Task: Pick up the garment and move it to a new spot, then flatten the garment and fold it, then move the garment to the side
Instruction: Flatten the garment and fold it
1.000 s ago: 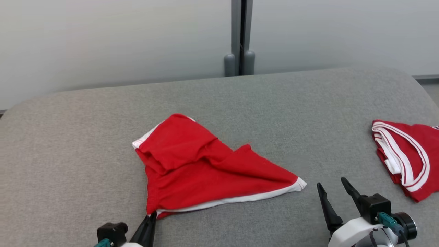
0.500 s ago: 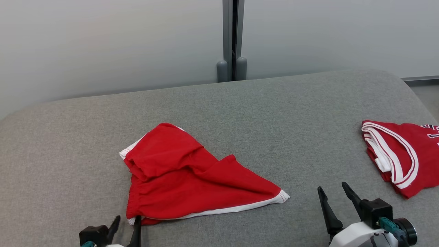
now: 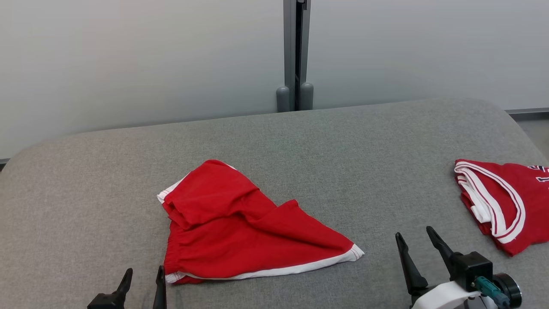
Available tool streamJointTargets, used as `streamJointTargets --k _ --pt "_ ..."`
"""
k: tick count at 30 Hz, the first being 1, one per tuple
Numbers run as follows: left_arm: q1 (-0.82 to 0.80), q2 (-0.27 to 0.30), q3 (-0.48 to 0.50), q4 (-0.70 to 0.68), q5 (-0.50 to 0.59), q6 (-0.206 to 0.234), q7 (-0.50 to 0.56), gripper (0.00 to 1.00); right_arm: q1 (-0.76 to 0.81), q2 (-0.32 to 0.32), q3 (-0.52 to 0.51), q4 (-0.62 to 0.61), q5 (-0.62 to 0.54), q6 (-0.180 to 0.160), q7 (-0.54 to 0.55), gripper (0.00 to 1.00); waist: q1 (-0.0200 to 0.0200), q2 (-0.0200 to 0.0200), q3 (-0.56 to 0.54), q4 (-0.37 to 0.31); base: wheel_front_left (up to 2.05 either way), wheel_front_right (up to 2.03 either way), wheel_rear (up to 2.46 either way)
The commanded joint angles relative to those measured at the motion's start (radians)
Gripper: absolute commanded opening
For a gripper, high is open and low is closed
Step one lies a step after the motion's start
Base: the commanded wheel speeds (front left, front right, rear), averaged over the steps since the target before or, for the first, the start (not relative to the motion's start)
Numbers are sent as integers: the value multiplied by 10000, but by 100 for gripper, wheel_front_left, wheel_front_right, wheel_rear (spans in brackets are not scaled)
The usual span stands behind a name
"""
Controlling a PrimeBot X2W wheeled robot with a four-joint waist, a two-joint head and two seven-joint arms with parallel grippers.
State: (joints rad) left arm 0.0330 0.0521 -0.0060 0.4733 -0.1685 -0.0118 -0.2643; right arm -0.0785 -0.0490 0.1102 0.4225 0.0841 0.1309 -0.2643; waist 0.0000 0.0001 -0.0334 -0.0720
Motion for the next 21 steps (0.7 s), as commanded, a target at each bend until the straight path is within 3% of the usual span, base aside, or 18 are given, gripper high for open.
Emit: streamJointTargets --k 1,14,21 --pt "98 35 50 -122 126 53 5 100 102 -46 42 -83 71 -3 4 100 0 -1 -33 28 0 0 0" --pt "320 8 -383 -389 -205 219 5 100 77 -48 482 262 293 -3 4 100 0 -1 87 179 0 0 0" --pt "51 7 -701 80 -628 -34 5 100 -61 -49 630 659 312 -3 3 100 0 -1 374 258 0 0 0"
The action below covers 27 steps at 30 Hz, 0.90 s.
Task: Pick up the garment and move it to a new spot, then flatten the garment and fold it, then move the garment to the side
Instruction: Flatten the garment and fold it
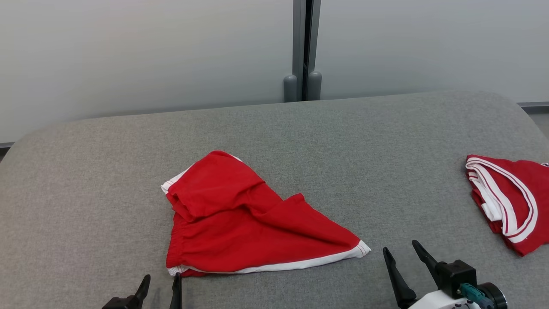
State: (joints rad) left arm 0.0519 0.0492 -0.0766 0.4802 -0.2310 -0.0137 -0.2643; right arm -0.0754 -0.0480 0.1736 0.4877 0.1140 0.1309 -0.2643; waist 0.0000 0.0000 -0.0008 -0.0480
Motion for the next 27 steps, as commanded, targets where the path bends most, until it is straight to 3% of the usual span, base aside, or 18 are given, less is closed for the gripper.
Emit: streamJointTargets --k 1,19,21,22,23,27 --pt "-191 34 -50 93 -77 -52 4 100 -119 -60 26 63 17 -3 4 100 0 0 95 27 0 0 0" --pt "-903 37 -288 614 -432 -290 4 99 -655 -58 168 237 -37 -3 5 100 0 0 980 -99 0 0 0" --pt "-943 37 -313 598 -439 -290 6 49 -707 -56 209 273 -15 -3 5 100 0 0 1072 -81 0 0 0" --pt "-1002 40 -309 561 -399 -236 4 29 -750 -58 220 281 -5 -3 5 100 0 0 1109 -60 0 0 0" --pt "-1050 39 -324 568 -337 -207 4 0 -779 -56 251 295 39 -3 5 100 0 0 1146 -33 0 0 0" --pt "-1106 39 -419 606 -323 -269 4 0 -884 -56 431 413 144 -3 5 100 0 0 1277 47 0 0 0"
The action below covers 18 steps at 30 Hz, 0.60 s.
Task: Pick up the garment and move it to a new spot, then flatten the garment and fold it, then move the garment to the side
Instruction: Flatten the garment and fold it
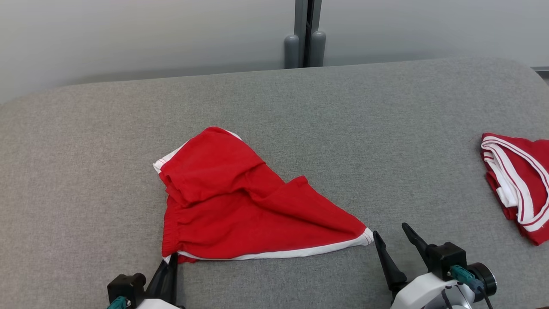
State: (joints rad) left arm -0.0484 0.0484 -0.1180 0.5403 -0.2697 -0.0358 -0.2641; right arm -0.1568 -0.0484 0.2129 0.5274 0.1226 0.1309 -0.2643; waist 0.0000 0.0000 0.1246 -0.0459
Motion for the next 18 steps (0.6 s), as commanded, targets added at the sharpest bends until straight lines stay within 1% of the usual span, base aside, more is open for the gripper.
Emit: streamJointTargets --k 1,7,8,9,10,11,13,15,16,17,18 --pt "-116 46 -37 12 64 -63 4 0 -101 -54 83 50 96 -3 5 100 0 0 40 50 0 0 0" --pt "-194 45 -166 36 67 -151 2 0 -284 -52 436 399 280 -3 3 100 0 0 140 215 0 0 0" --pt "-223 46 -186 46 71 -152 4 0 -330 -54 471 493 319 -3 5 93 0 0 153 243 0 0 0" --pt "-248 45 -214 47 83 -164 4 0 -383 -57 523 613 322 -3 5 83 0 0 164 272 0 0 0" --pt "-268 45 -237 50 90 -171 4 0 -423 -60 544 749 348 -3 6 77 0 0 184 304 0 0 0" --pt "-282 46 -251 47 118 -168 4 0 -477 -60 571 874 375 -3 3 56 0 0 203 331 0 0 0" --pt "-296 48 -214 -49 106 -149 2 0 -598 -54 666 1213 471 -3 3 43 0 0 255 375 0 0 0" --pt "-259 43 -212 -75 134 -184 4 0 -753 -60 691 1509 576 -3 5 4 0 0 281 407 0 0 0" --pt "-259 43 -212 -75 134 -184 4 0 -753 -60 691 1509 576 -3 5 4 0 0 281 407 0 0 0" --pt "-250 46 -212 -97 151 -209 2 0 -799 -57 730 1596 680 -3 5 0 0 0 294 425 0 0 0" --pt "-240 51 -197 -116 165 -223 2 0 -823 -58 750 1673 746 -3 6 0 0 0 303 438 0 0 0"
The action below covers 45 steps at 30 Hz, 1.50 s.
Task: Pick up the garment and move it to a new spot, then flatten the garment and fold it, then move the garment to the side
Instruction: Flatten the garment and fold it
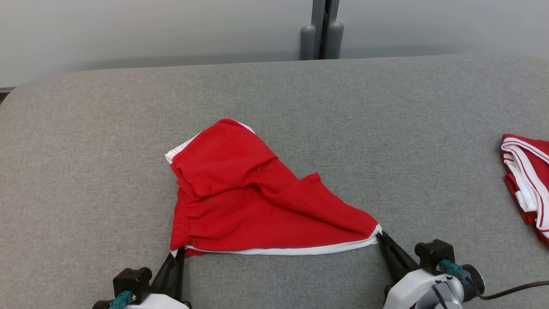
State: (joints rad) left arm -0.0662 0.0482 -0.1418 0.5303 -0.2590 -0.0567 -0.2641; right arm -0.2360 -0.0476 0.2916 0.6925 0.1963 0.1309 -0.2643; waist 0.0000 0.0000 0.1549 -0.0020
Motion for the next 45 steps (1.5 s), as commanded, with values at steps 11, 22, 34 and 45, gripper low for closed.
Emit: streamJointTargets --k 11,22,34,45 --pt "-418 357 35 -1109 930 -650 2 0 98 -70 -734 -2206 947 -3 3 0 0 0 -909 3 0 0 0" --pt "-3331 2159 -1395 -2044 99 -734 2 0 -1749 -484 -1664 -4108 1175 -3 5 0 0 0 -1954 -112 0 0 0" --pt "-6845 3338 -2201 -2010 -1300 -730 1425 0 -4961 -1329 -1561 -3545 1143 -5 5 0 0 0 -871 -331 0 0 0" --pt "-10710 2853 -2592 629 -798 -715 747 0 -8945 -1387 -1680 -1685 -34 -5 5 0 0 0 1980 -592 0 0 0"
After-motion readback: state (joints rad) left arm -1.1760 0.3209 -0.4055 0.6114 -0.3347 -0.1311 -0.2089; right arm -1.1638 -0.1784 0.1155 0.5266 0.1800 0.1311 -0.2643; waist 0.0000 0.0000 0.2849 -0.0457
